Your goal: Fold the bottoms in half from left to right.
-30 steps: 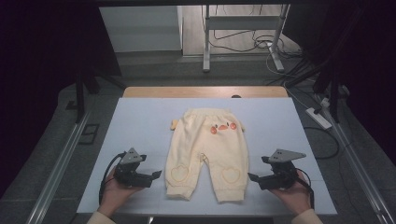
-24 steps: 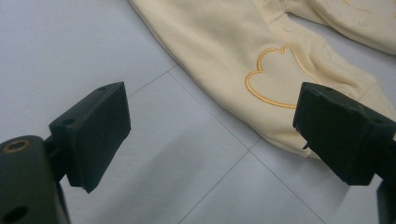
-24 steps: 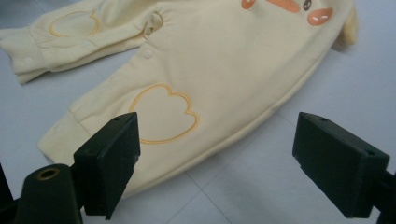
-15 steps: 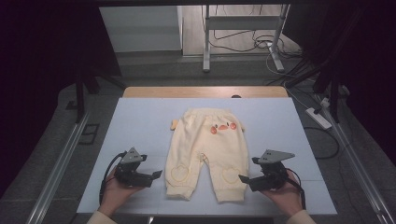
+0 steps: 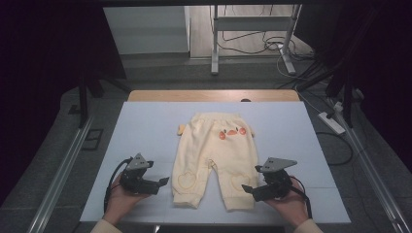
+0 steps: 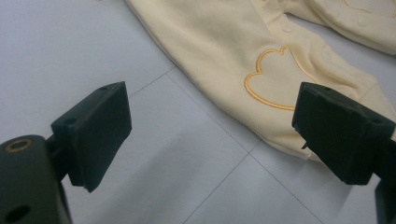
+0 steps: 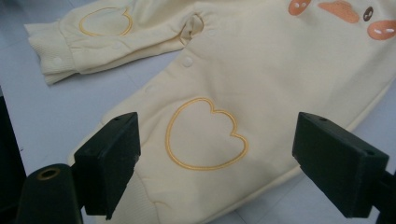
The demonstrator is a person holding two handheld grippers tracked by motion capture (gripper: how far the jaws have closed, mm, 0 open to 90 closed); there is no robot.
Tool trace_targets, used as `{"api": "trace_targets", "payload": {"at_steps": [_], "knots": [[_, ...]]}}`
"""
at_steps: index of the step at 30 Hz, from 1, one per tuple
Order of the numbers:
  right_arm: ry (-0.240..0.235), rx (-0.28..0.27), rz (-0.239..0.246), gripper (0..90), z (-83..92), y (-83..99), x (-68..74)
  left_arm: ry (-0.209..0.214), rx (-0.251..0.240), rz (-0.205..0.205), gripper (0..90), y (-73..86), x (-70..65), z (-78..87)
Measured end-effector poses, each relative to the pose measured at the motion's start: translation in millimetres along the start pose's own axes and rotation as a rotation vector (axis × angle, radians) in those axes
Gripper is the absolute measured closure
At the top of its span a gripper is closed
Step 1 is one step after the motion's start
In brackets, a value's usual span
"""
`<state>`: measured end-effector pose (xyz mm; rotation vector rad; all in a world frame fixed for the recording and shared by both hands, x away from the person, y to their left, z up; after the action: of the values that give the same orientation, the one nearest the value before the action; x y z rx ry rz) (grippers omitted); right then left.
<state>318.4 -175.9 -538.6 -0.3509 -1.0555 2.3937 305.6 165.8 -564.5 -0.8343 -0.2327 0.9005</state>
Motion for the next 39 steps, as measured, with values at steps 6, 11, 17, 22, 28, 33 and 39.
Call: {"api": "trace_targets", "payload": {"at_steps": [6, 11, 17, 22, 28, 33, 39], "knots": [[-0.010, 0.004, 0.009, 15.5, -4.3, -2.8, 4.7, -0.001, -0.004, 0.006, 11.5, -0.2, 0.3, 0.0], [-0.025, 0.005, 0.017, 15.5, -10.7, -6.4, 11.1, -0.005, -0.002, 0.005, 11.5, -0.1, 0.9, 0.0], [-0.041, 0.007, 0.028, 15.5, -17.3, -11.6, 18.2, -0.008, 0.001, 0.001, 11.5, 1.0, 1.5, 0.9], [-0.055, 0.005, 0.032, 15.5, -22.4, -14.6, 23.4, -0.011, 0.001, 0.003, 11.5, 0.8, 1.2, 0.2], [-0.072, 0.004, 0.035, 15.5, -28.1, -18.7, 28.5, -0.012, 0.004, -0.001, 11.5, 0.9, 2.0, -0.6], [-0.081, 0.010, 0.047, 15.5, -33.3, -21.6, 33.8, -0.013, 0.000, 0.000, 11.5, 0.7, 1.5, 0.0], [-0.094, 0.014, 0.054, 15.5, -39.4, -25.3, 39.0, -0.011, 0.001, -0.003, 11.6, 0.5, 0.7, -0.1]]}}
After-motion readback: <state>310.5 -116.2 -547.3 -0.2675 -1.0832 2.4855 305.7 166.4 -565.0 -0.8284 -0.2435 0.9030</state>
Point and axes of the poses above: each handheld gripper's, and its own axes: z roughly backward along the jaws, y roughly out of its underside, x roughly to its left, the point moved 8 cm from there along -z, roughly forward along the jaws, and after that the axes turned 4 degrees about z, right-handed, at the moved point
